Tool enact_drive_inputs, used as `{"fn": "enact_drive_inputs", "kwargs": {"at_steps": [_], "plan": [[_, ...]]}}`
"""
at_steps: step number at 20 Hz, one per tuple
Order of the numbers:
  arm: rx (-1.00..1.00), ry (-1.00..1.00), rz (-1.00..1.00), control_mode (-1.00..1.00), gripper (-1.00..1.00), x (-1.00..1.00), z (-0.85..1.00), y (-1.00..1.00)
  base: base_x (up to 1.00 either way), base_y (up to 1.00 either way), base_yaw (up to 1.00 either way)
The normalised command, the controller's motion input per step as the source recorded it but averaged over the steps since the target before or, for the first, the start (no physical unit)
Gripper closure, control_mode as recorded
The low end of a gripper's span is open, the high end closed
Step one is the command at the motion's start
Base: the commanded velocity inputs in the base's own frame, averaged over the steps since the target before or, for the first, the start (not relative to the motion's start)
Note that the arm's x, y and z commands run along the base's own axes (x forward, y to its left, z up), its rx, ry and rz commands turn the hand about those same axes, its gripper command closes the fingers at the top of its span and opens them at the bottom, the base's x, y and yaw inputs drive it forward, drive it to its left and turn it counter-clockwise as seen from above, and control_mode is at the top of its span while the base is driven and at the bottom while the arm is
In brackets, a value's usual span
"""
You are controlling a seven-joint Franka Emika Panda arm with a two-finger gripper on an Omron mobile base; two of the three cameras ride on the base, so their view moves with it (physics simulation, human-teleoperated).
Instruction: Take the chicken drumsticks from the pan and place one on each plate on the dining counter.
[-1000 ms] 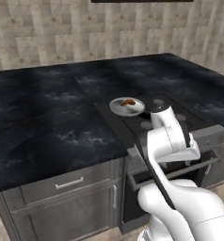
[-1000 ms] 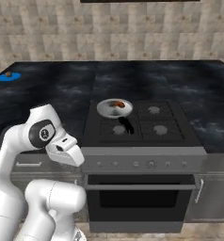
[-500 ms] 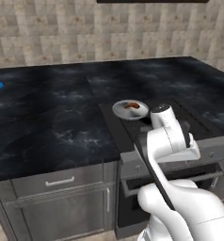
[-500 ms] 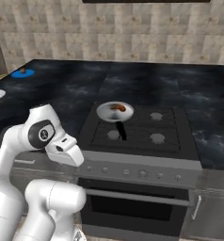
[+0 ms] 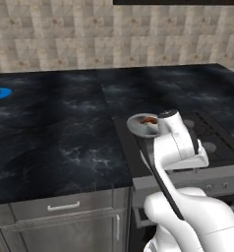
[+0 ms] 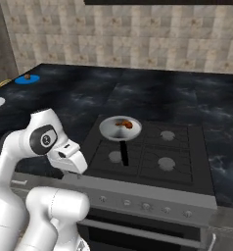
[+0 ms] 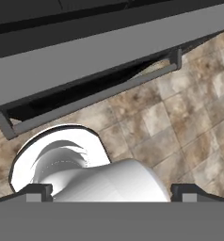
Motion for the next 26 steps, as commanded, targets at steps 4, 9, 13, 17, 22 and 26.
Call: {"fn": "enact_drive_inputs", "kwargs": {"at_steps": [4,9,13,17,22,26], "plan": [[0.0,0.0,0.0,1.0,-1.0,0.0,0.0,0.0,0.41,-0.09,0.16],[0.01,-0.02,0.03,-1.0,-1.0,0.09,0.0,-0.03,0.3,-0.08,0.13],[0.07,-0.1,0.16,-1.0,-1.0,0.54,0.0,-0.22,0.0,0.0,0.0],[0.12,-0.13,0.13,-1.0,-1.0,0.49,0.07,-0.37,0.0,0.0,0.0],[0.06,-0.11,0.07,-1.0,-1.0,0.49,0.44,-0.22,0.0,0.0,0.0],[0.0,0.0,0.1,-1.0,-1.0,0.53,0.48,-0.17,0.0,0.0,0.0]]}}
